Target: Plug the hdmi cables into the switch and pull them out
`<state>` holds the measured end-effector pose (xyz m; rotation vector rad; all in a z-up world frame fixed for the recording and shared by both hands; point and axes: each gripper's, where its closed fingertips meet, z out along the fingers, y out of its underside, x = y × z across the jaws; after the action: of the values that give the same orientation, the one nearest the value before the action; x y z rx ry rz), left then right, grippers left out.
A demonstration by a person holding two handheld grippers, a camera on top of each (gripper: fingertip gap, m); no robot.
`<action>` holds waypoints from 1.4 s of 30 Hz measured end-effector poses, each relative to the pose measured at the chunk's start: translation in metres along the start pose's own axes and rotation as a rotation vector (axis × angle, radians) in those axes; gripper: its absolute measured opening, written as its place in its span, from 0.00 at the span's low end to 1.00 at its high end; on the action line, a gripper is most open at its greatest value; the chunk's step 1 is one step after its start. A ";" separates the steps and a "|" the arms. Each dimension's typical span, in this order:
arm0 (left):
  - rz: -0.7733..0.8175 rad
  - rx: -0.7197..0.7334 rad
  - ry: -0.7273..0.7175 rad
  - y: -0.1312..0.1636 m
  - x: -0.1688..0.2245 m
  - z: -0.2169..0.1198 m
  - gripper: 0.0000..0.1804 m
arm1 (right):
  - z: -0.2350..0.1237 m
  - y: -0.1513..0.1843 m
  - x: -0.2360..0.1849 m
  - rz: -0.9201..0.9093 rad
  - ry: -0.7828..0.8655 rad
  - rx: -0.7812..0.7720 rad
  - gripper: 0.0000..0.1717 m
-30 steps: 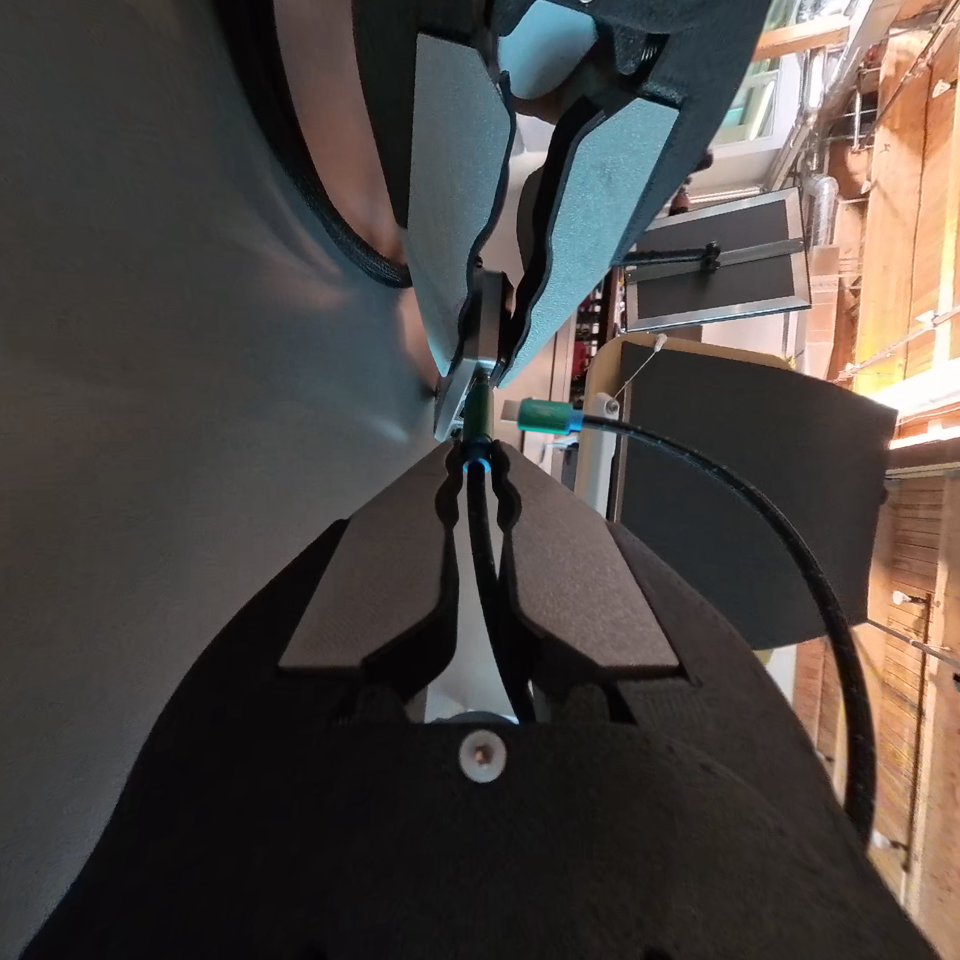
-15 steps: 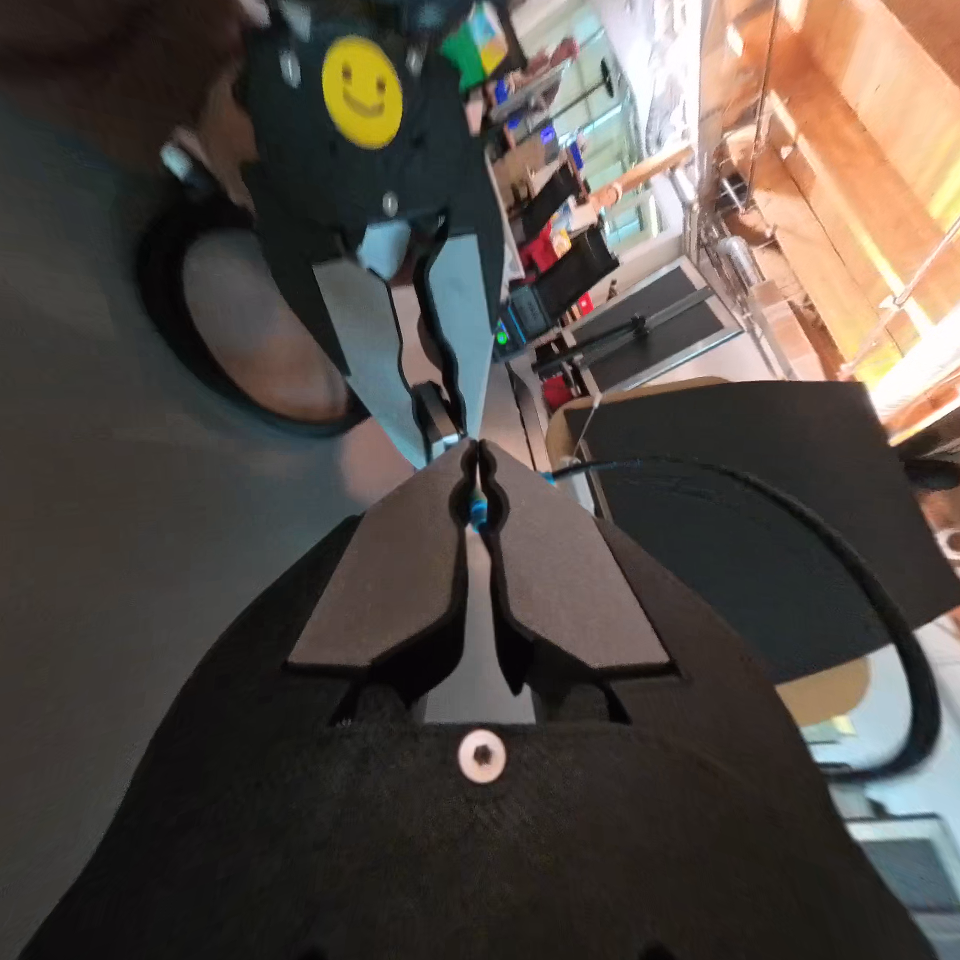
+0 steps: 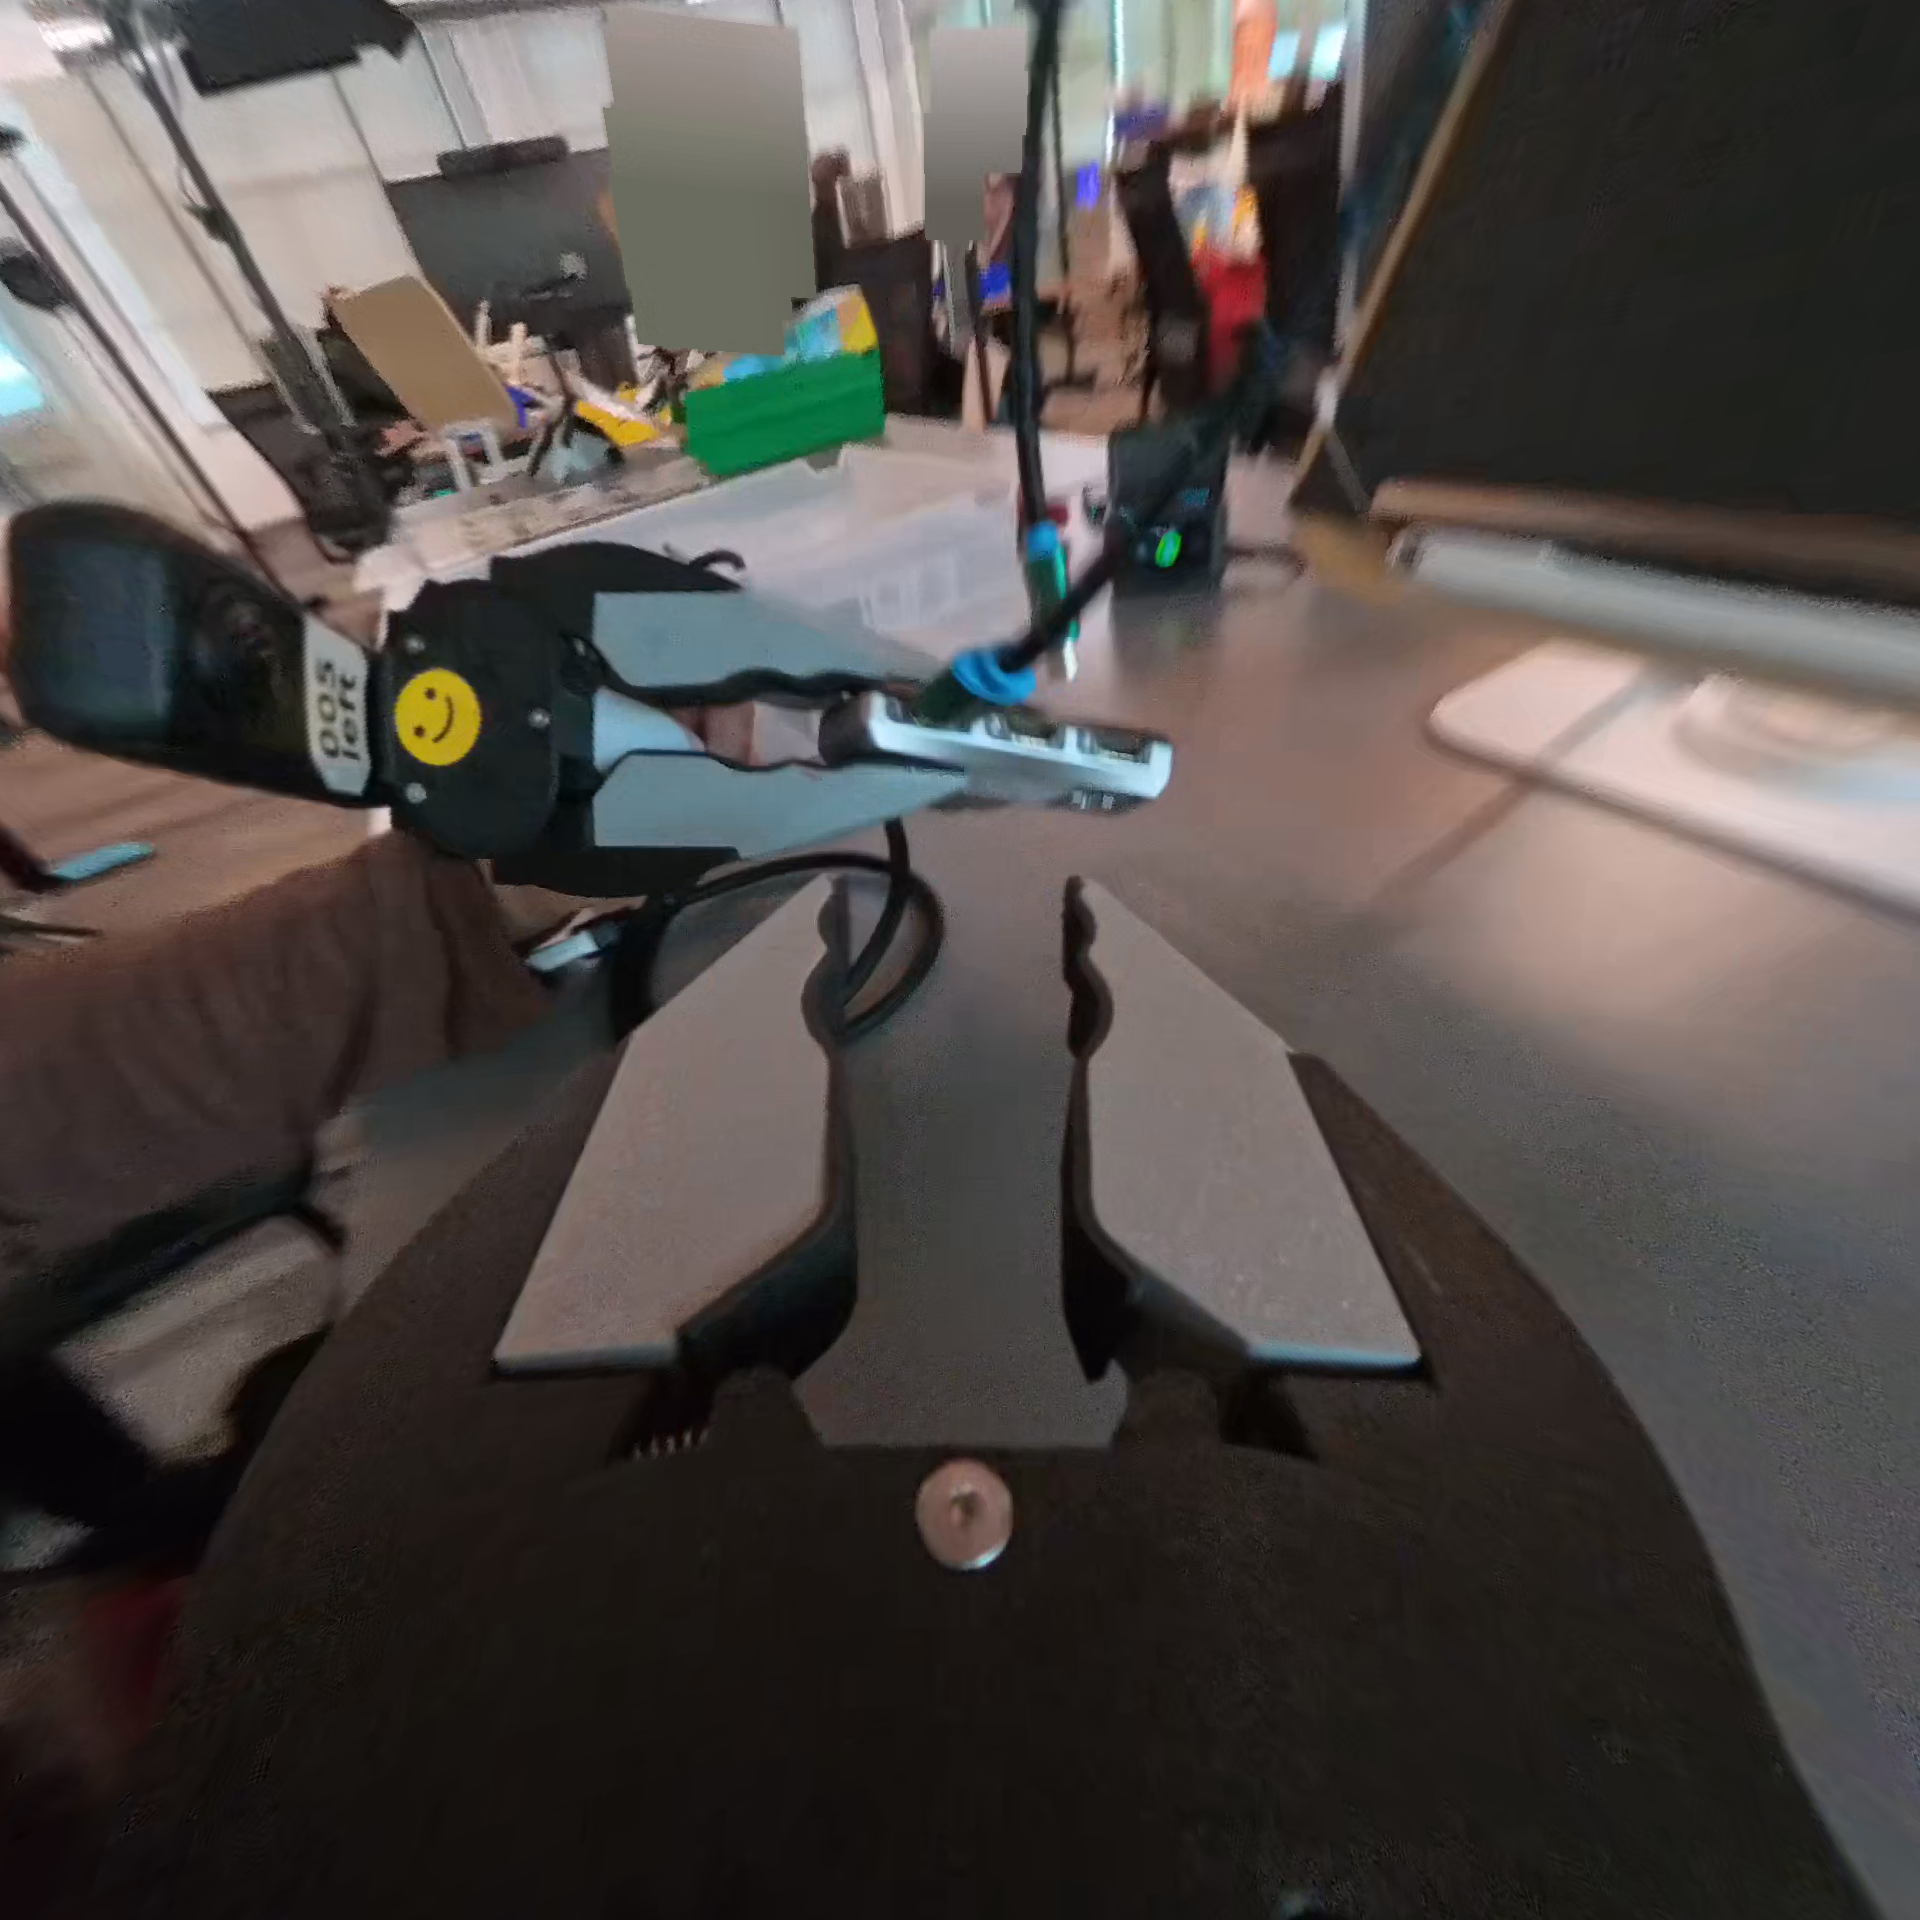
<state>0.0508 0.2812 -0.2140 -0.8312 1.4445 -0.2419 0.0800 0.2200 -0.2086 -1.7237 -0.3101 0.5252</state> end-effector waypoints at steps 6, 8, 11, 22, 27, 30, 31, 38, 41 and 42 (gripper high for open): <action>0.064 0.034 -0.007 -0.008 0.003 -0.002 0.10 | -0.003 -0.016 0.011 0.199 -0.103 0.088 0.27; 0.072 0.039 -0.002 -0.010 0.006 -0.002 0.10 | -0.003 -0.020 0.012 0.213 -0.111 0.108 0.26; 0.085 0.050 0.013 -0.015 0.012 -0.001 0.10 | 0.002 -0.024 0.005 0.212 -0.157 0.125 0.28; 0.099 0.076 0.054 -0.019 0.020 -0.003 0.09 | 0.003 -0.025 0.002 0.115 -0.181 0.137 0.02; 0.117 0.073 0.063 -0.019 0.022 -0.003 0.10 | 0.004 -0.019 0.001 0.128 -0.193 0.101 0.08; 0.127 0.072 0.066 -0.018 0.024 -0.003 0.10 | 0.004 -0.018 0.001 0.111 -0.185 0.090 0.04; 0.129 0.069 0.068 -0.018 0.024 -0.003 0.10 | 0.004 -0.017 0.001 0.113 -0.186 0.086 0.04; 0.146 0.063 0.064 -0.017 0.025 -0.003 0.10 | 0.008 -0.010 -0.002 0.095 -0.189 0.044 0.06; 0.149 0.065 0.067 -0.017 0.026 -0.003 0.10 | 0.007 -0.010 -0.003 0.101 -0.194 0.043 0.06; 0.149 0.066 0.067 -0.017 0.025 -0.003 0.10 | 0.007 -0.010 -0.003 0.108 -0.200 0.044 0.06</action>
<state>0.0579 0.2525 -0.2227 -0.6634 1.5457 -0.2047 0.0748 0.2269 -0.1997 -1.6543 -0.3462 0.7808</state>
